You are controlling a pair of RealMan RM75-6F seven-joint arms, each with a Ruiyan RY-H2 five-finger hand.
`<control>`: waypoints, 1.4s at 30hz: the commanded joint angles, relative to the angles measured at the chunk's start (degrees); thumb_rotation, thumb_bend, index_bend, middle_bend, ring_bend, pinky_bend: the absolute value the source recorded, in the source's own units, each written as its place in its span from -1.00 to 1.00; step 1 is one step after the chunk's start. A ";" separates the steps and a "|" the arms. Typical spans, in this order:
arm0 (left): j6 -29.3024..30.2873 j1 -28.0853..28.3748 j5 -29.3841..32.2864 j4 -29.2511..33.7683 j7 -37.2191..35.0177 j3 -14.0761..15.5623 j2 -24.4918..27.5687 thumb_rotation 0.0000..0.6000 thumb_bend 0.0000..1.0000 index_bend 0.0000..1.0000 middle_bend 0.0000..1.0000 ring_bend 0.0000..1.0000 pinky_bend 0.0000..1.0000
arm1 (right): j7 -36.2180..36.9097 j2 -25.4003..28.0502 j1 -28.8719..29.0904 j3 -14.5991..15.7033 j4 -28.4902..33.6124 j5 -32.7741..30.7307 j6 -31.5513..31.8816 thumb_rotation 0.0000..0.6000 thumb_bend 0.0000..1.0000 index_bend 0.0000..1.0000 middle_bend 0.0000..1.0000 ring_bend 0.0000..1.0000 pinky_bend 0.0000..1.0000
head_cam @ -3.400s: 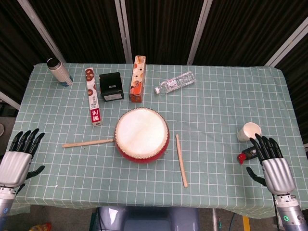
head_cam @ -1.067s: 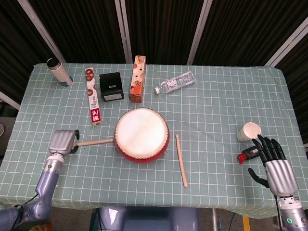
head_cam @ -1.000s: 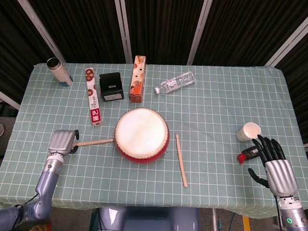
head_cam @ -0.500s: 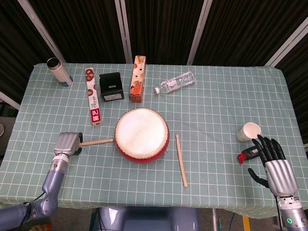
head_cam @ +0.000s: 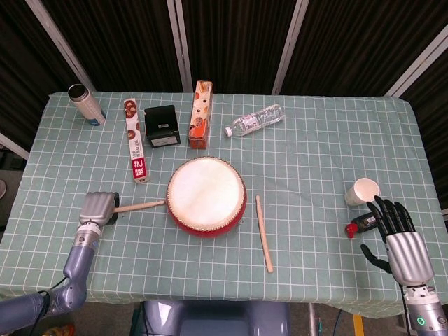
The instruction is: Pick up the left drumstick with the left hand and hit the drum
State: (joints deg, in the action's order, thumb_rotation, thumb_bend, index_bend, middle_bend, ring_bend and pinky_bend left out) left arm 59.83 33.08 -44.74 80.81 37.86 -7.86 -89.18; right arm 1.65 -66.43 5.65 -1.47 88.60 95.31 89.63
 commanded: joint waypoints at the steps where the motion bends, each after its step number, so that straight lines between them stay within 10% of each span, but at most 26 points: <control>1: -0.08 0.08 0.22 -0.26 0.14 0.36 -0.31 1.00 -0.33 -0.07 1.00 1.00 0.88 | 0.02 0.03 -0.01 0.06 0.09 -0.01 -0.09 1.00 -0.40 -1.00 -1.00 -1.00 -0.88; 11: -0.21 0.50 1.50 -0.85 1.09 0.96 -0.89 1.00 -0.33 -0.06 1.00 0.99 0.88 | 0.21 0.04 -0.01 0.02 0.12 0.18 0.14 1.00 -0.40 -1.00 -1.00 -1.00 -0.88; 25: 0.85 0.03 -0.25 -0.01 -0.68 1.53 -0.55 1.00 0.11 0.48 1.00 0.99 0.88 | 0.33 0.01 -0.16 0.01 0.00 0.17 0.40 1.00 -0.40 -1.00 -1.00 -1.00 -0.88; 42: 10.47 -4.63 -15.34 17.57 -8.95 1.95 13.34 1.00 0.23 0.59 1.00 1.00 0.89 | 0.35 0.04 -0.30 -0.07 0.06 0.10 0.64 1.00 -0.40 -1.00 -1.00 -1.00 -0.88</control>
State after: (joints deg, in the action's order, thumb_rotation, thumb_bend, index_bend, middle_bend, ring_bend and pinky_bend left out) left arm 68.93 29.34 -58.80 96.21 29.93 -6.05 -77.84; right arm 2.00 -66.38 5.36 -1.55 88.65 95.41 90.26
